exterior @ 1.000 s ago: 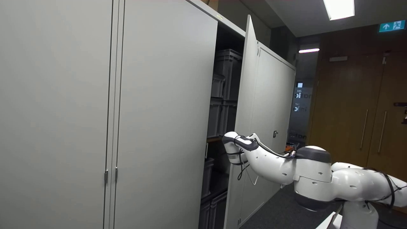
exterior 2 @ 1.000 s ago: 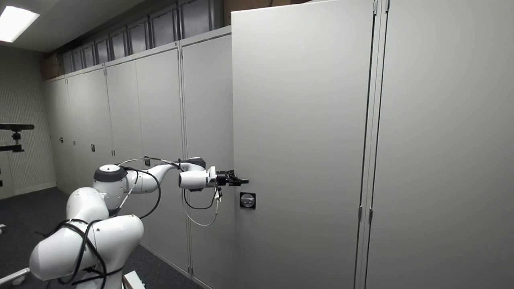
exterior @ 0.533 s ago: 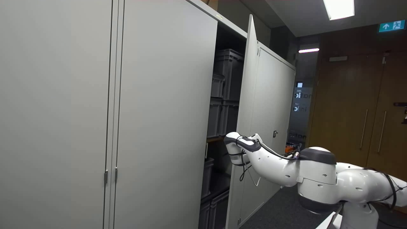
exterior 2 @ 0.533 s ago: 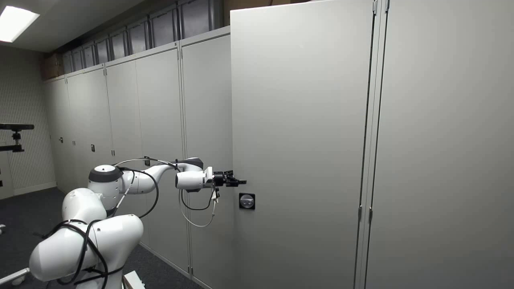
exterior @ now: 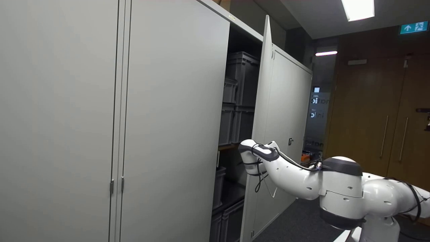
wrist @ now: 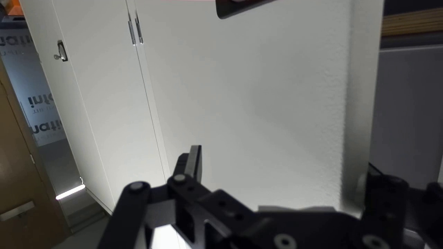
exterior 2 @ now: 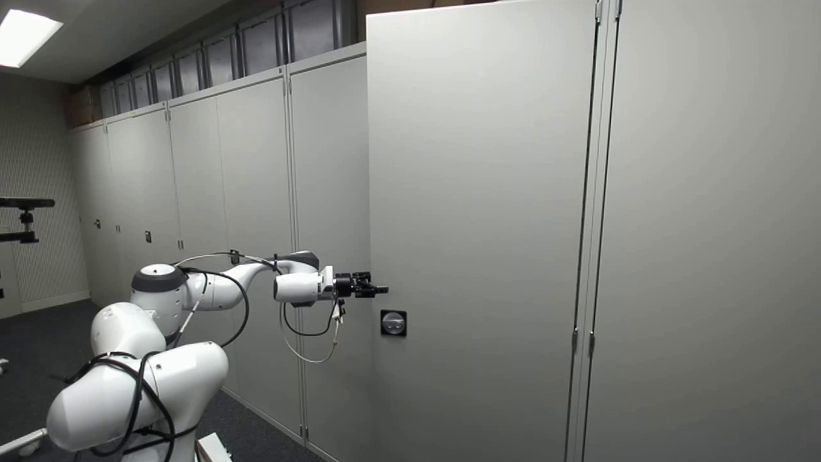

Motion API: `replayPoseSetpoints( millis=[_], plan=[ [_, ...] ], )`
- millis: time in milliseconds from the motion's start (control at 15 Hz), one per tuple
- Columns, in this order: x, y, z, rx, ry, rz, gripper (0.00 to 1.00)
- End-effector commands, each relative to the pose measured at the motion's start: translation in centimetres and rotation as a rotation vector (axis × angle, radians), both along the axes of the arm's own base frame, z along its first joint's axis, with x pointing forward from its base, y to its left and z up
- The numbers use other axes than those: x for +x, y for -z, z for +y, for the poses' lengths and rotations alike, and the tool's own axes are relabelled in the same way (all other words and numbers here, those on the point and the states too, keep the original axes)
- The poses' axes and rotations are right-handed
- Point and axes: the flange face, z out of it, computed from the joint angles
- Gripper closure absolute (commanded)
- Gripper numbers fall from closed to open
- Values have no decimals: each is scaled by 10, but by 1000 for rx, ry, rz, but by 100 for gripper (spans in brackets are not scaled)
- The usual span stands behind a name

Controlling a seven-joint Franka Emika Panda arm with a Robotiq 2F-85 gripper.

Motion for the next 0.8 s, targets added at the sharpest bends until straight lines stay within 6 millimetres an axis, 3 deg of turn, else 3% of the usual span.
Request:
replayPoseSetpoints(
  millis=[0,733],
  plan=[
    [-20,-14,-11,19,29,-32,0],
    [-33,-10,-22,20,56,-20,0]
  ],
)
